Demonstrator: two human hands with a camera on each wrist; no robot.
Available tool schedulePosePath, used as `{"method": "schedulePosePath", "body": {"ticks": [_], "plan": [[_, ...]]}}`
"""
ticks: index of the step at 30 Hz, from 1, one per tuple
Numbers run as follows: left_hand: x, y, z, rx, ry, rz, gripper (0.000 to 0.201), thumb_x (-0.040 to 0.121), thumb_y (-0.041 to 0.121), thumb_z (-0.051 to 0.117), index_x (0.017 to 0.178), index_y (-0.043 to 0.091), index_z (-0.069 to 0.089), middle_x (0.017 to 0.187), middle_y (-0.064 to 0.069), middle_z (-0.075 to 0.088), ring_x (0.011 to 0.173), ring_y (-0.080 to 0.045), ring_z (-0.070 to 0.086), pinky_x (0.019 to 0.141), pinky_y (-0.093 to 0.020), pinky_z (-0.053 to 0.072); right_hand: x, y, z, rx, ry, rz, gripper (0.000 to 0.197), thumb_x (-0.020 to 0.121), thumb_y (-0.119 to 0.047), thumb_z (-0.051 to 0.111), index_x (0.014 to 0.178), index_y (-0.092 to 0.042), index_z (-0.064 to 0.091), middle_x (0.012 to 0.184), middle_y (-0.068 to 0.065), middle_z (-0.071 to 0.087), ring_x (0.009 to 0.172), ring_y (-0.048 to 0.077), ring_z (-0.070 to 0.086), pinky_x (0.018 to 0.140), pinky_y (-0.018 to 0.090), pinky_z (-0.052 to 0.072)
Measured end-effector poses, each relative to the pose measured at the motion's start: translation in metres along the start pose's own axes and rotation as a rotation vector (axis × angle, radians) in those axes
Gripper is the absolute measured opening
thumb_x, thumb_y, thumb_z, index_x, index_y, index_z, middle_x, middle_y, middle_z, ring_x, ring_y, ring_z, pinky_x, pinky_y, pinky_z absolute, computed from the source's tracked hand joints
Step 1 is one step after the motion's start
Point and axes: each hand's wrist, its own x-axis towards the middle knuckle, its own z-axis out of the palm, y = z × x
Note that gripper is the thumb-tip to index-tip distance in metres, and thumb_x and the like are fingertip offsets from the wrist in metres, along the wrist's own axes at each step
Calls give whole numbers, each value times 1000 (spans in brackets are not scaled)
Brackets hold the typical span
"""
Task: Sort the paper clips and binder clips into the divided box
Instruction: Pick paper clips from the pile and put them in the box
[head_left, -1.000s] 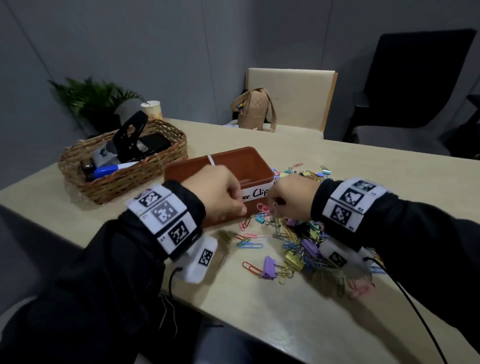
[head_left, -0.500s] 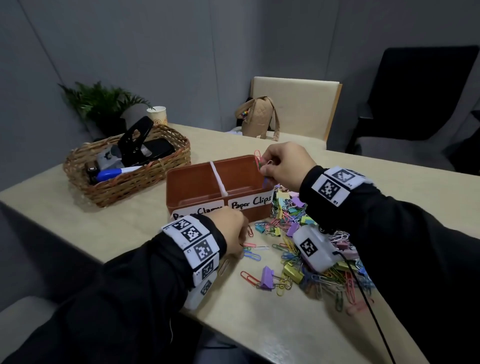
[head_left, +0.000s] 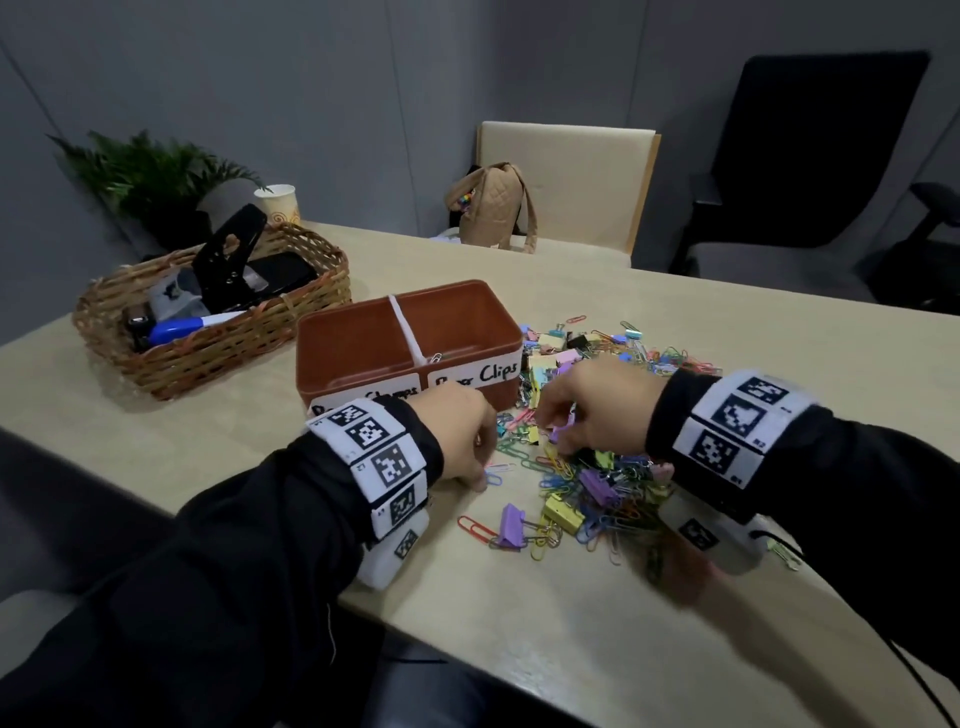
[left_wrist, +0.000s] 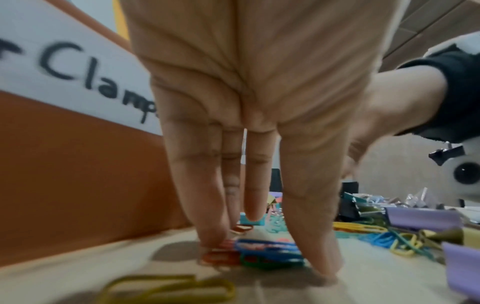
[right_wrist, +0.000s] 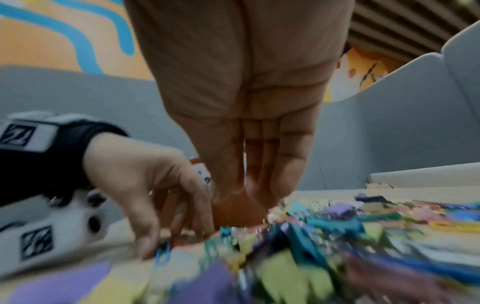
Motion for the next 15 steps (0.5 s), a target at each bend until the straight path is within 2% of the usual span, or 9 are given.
{"method": "schedulePosePath", "body": {"ticks": [3, 6, 8, 10, 11, 15], "plan": [[4, 7, -1, -8, -9, 6, 23, 73, 28, 79, 94, 18, 74, 91, 3, 71, 87, -16, 66, 75, -30, 55, 1, -3, 10, -42, -78, -45, 41, 82, -20, 72, 122, -23, 62, 116, -2, 66, 98, 14, 58, 75, 19, 38], [5, 11, -2, 18, 13, 10, 13, 78, 22, 74, 90, 17, 76, 90, 2, 73, 87, -16, 66, 71, -24, 51, 9, -10, 19, -156, -91, -102, 54, 82, -26, 70, 134, -24, 52, 123, 3, 61, 110, 23, 56, 84, 28, 45], [5, 13, -2, 47, 23, 15, 11, 80, 23, 71, 88, 17, 76, 90, 1, 72, 87, -17, 66, 71, -25, 51, 13, -15, 22, -234, -107, -124, 57, 84, -28, 68, 137, -24, 47, 123, 5, 56, 112, 24, 54, 81, 27, 41], [5, 13, -2, 63, 31, 16, 11, 80, 23, 69, 85, 16, 75, 89, -2, 71, 84, -20, 66, 72, -29, 54, 17, -19, 24, -292, -119, -109, 51, 86, -26, 65, 134, -21, 49, 121, 5, 53, 111, 24, 54, 74, 25, 36], [4, 13, -2, 65, 27, 14, 10, 79, 24, 70, 83, 15, 73, 87, -1, 70, 83, -20, 65, 71, -30, 54, 19, -20, 25, -306, -121, -93, 44, 87, -26, 63, 129, -18, 53, 118, 6, 54, 109, 25, 55, 72, 26, 38], [-2, 6, -11, -50, 79, 18, 9, 74, 24, 76, 72, 20, 67, 66, 11, 59, 68, -11, 58, 56, -20, 43, 21, -18, 24, -288, -118, -50, 27, 85, -19, 64, 111, -13, 65, 112, 7, 59, 103, 26, 58, 78, 29, 47]]}}
